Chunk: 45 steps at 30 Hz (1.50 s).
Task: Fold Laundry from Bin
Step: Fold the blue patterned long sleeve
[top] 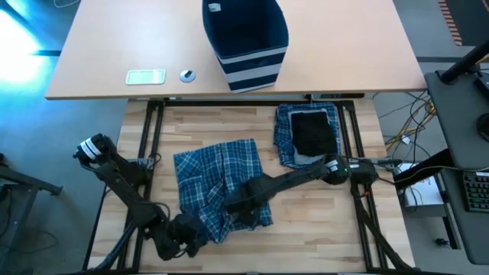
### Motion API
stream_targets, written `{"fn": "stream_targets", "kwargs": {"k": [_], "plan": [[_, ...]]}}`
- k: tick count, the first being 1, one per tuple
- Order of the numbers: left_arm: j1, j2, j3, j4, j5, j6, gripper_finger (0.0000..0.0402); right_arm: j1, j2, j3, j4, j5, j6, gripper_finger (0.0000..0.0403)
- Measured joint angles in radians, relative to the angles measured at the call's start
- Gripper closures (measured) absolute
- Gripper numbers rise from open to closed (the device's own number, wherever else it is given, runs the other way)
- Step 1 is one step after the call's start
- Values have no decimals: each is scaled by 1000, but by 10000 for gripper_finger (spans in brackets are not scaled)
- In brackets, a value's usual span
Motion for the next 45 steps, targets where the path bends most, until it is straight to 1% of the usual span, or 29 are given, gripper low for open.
{"fn": "stream_targets", "kwargs": {"k": [2, 4, 6, 7, 9, 13, 14, 15, 17, 19, 21, 23, 26, 27, 28, 31, 33, 39, 43, 45], "plan": [[-1, 0, -67, 154, -37, -48, 180, -26, 0, -16, 38, -57, -25, 223], [-4, 0, -137, 349, -100, -54, 180, -47, 0, -23, 86, -109, -46, 236], [-5, -2, -203, 523, -169, -51, 180, -55, 0, -24, 121, -138, -68, 254], [-4, -2, -231, 585, -195, -50, 180, -55, 0, -24, 134, -142, -73, 265], [-3, -2, -276, 647, -217, -67, 180, -55, 0, -24, 150, -142, -87, 293], [-5, -2, -327, 649, -221, -182, 180, -48, -4, -24, 159, -142, -124, 367], [-4, -2, -337, 647, -221, -202, 180, -44, -8, -24, 159, -140, -126, 381], [-4, -2, -344, 644, -219, -218, 180, -38, -10, -24, 161, -135, -125, 386], [-4, -2, -347, 644, -184, -241, 180, -20, -13, -15, 153, -128, -114, 389], [-5, -2, -335, 642, -125, -249, 180, -1, -20, -2, 149, -113, -110, 392], [-20, -4, -302, 611, -109, -250, 180, 13, -30, 6, 150, -106, -110, 393], [-29, -6, -260, 489, -105, -295, 183, 19, -34, 11, 149, -96, -102, 394], [-28, -5, -206, 199, -86, -411, 190, 23, -34, 12, 149, -79, -88, 394], [-27, -5, -194, 136, -96, -436, 192, 23, -34, 12, 149, -77, -86, 394], [-27, -8, -188, 109, -116, -449, 193, 23, -34, 12, 149, -77, -85, 394], [-12, -14, -195, 125, -175, -445, 194, 24, -34, 11, 152, -67, -87, 394], [1, -14, -205, 150, -194, -428, 194, 24, -33, 10, 156, -54, -88, 394], [18, -13, -208, 194, -195, -387, 199, 24, -32, 10, 157, -51, -88, 394], [17, -25, -185, 195, -177, -381, 215, 32, -32, 10, 157, -51, -85, 394], [17, -29, -167, 158, -170, -384, 224, 36, -32, 10, 157, -51, -85, 394]]}}
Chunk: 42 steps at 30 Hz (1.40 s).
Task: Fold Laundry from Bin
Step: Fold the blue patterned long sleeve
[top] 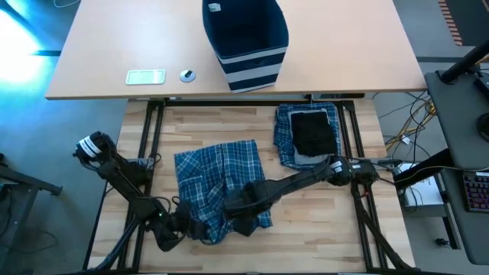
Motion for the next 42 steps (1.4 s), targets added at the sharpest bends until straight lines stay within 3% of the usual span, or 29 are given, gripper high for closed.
{"fn": "stream_targets", "kwargs": {"k": [8, 12, 16, 18, 27, 35, 42], "plan": [[31, -6, 120, -349, 4, -26, 258, 5, 0, 0, 0, 8, 0, 394], [74, -3, 119, -275, 31, 123, 300, 5, 0, 0, 1, 24, -1, 394], [98, -6, 124, -238, 53, 233, 384, 5, -4, 11, -12, 9, 2, 394], [96, -21, 144, -275, 68, 261, 391, 5, -21, 11, -23, -4, 15, 394], [35, -116, 416, -828, 126, 393, 401, 8, -77, 10, -128, -81, 36, 394], [65, -116, 515, -832, 148, 611, 401, 23, -57, -11, -164, -82, -12, 394], [169, -98, 475, -578, 128, 826, 402, 34, -80, -11, -12, -74, -38, 394]]}}
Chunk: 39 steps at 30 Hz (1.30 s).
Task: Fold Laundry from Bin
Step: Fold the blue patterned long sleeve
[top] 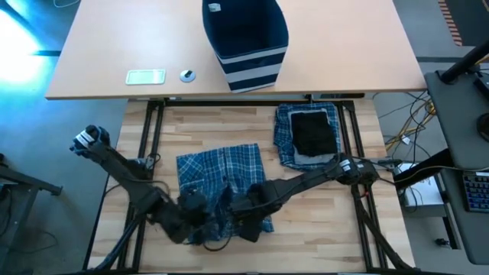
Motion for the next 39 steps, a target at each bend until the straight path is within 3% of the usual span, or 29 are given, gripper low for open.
{"fn": "stream_targets", "kwargs": {"k": [4, 7, 16, 21, 24, 30, 36, 39], "plan": [[58, 53, -50, 156, 20, 68, 401, -6, 7, -10, 175, 18, 1, 389], [87, 98, -52, 215, 119, 105, 388, -12, 25, -18, 255, 18, 0, 371], [86, 198, -58, 275, 252, 80, 256, -3, 104, -32, 281, -32, -53, 265], [61, 101, -51, 237, 235, 82, 181, 0, 42, -32, 253, -8, -98, 225], [6, 6, -49, 157, 206, 63, 155, 9, -31, -32, 208, 66, -137, 219], [-40, -84, -77, -9, 108, 1, 153, 8, -46, -62, 119, 263, -190, 232], [-47, -82, -188, -68, 118, -105, 176, 16, 46, -194, 447, 253, -261, 249], [-62, -79, -271, -76, 134, -204, 185, 29, 102, -238, 519, 254, -264, 252]]}}
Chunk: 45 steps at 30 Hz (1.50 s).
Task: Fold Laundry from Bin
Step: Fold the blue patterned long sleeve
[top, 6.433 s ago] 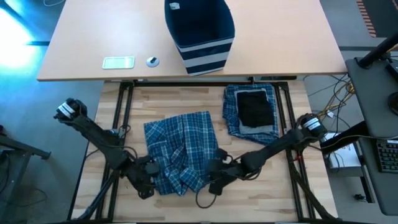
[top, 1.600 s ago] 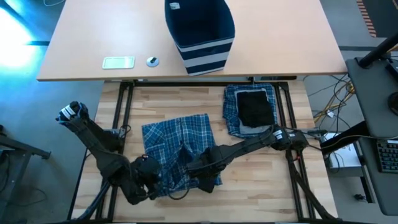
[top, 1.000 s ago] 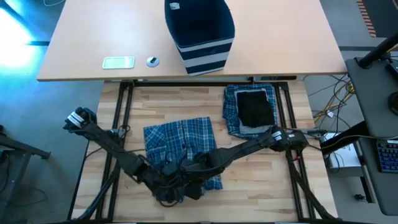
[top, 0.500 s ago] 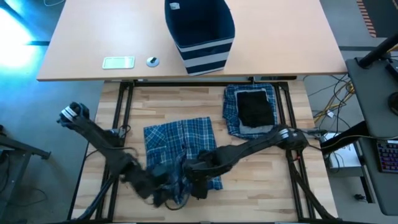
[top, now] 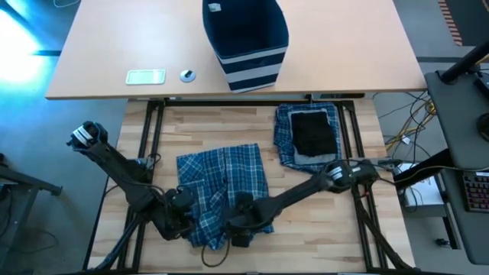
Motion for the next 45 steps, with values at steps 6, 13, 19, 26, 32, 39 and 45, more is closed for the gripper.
{"fn": "stream_targets", "kwargs": {"k": [6, 13, 19, 26, 32, 39, 45], "plan": [[6, 29, -150, 198, -17, -27, 206, 3, 34, -3, -7, 0, -20, 252], [8, 83, -130, 327, -29, 105, 221, -2, 9, 38, -13, 1, -38, 252], [20, 174, -26, 493, -67, 323, 228, -4, 0, 104, -16, 3, -42, 252], [9, 197, 96, 244, -52, 169, 234, 0, -1, 139, -16, 3, -39, 252], [-14, 101, 47, -66, 106, -296, 235, 9, -1, 139, -3, 7, -31, 252], [50, 75, -140, 390, 105, -377, 235, 12, 2, 139, 9, 27, 13, 252], [58, 84, -152, 335, 101, -496, 235, 19, 2, 139, 9, 27, 69, 252]]}}
